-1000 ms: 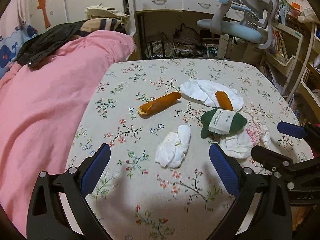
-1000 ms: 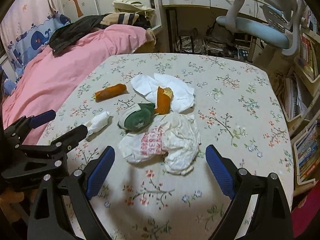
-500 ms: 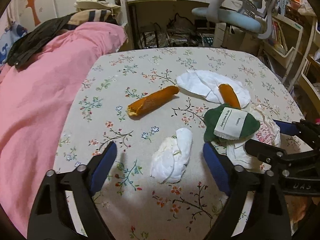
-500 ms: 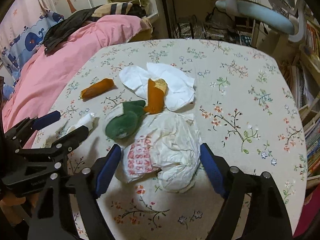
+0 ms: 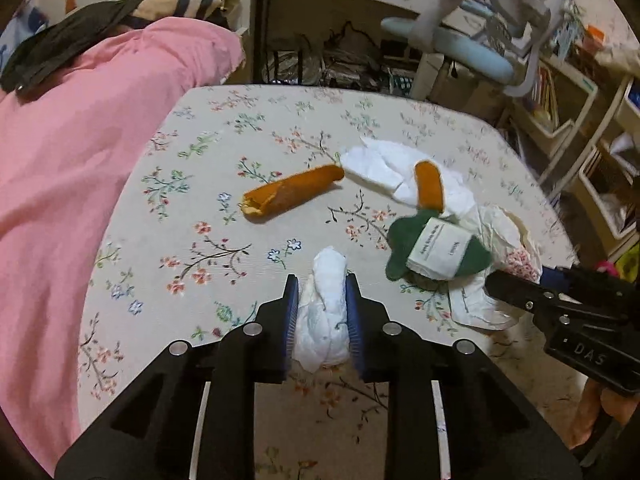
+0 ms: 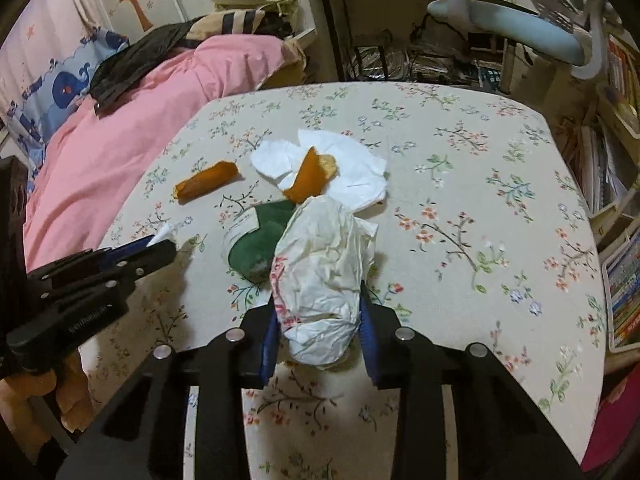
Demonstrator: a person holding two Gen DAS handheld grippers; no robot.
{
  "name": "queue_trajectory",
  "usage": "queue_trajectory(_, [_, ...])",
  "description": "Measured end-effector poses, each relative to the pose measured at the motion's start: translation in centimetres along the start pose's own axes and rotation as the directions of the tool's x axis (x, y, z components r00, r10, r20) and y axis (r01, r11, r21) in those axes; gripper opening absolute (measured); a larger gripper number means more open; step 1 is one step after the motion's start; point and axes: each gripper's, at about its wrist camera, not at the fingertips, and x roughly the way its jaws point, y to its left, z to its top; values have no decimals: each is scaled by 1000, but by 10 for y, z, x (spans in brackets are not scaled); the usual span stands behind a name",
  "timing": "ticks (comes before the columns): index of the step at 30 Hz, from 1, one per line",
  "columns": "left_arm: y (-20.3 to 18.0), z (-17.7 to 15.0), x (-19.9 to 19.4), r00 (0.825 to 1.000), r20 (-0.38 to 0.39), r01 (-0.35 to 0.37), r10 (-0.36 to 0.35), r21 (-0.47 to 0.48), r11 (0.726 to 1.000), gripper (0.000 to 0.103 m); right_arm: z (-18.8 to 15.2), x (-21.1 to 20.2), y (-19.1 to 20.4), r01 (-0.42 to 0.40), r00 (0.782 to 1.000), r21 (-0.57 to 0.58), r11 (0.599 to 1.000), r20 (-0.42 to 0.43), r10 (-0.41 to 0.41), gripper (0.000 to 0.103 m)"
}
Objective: Collect trash
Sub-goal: 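Carry the tissue and plastic bag with both tools down over the bin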
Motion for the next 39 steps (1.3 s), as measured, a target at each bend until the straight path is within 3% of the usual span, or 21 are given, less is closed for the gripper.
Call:
queue_trajectory(8, [-13,-12,-51,995,104,-19,14,43,999,22,-13,-32,-3,-23,999,30,999,50,22,34])
queue_trajectory(18, [-18,-32,-109,972,228,-70,61,34,997,22,-29,-76,17,-46,987,-8,999,156,47,34])
queue_trajectory(32, [-27,-97,-174,949,288,-144,129,34,989,22,-77,-135,46,-78,950,-88,993,297,101,35])
queue_trajectory(39, [-31,-125,-192,947,288,-161,143,39,986,22,-100,-143,50,-96,947,-88,992,298,118,36])
